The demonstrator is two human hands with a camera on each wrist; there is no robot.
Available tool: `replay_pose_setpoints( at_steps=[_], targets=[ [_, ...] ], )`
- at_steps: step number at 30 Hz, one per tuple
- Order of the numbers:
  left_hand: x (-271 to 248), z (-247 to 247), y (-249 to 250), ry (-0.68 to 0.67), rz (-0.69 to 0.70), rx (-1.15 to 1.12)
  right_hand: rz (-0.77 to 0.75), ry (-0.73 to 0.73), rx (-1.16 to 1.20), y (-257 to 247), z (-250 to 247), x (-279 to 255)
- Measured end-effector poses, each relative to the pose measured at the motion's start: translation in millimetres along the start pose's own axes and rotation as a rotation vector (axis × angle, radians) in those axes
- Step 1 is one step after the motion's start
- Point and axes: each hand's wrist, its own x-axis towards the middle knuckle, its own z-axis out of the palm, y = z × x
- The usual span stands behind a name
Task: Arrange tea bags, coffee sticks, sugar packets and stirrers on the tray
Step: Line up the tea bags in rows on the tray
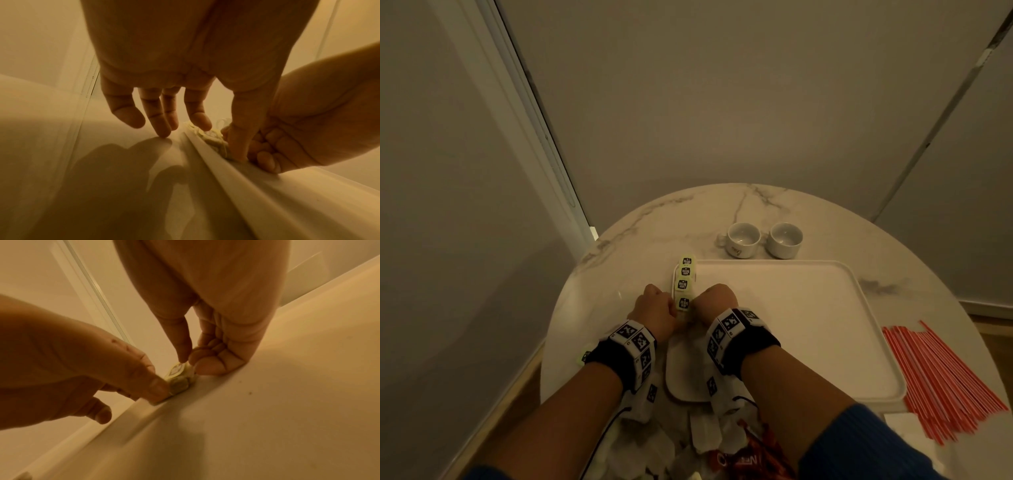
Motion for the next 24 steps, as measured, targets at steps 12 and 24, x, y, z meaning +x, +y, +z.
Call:
replay_pose_setpoints(
  at_steps=[12, 24],
  targets=[
    [0.5, 1.8, -1.1, 0.051, 0.031, 0.081, 0.0, -0.004, 0.063, 2.0, -3.4, -4.8],
    [-2.2, 2.5, 4.8, 0.052, 0.018, 0.15, 0.046, 0.038, -0.041, -1.7, -0.5, 0.4]
  ],
)
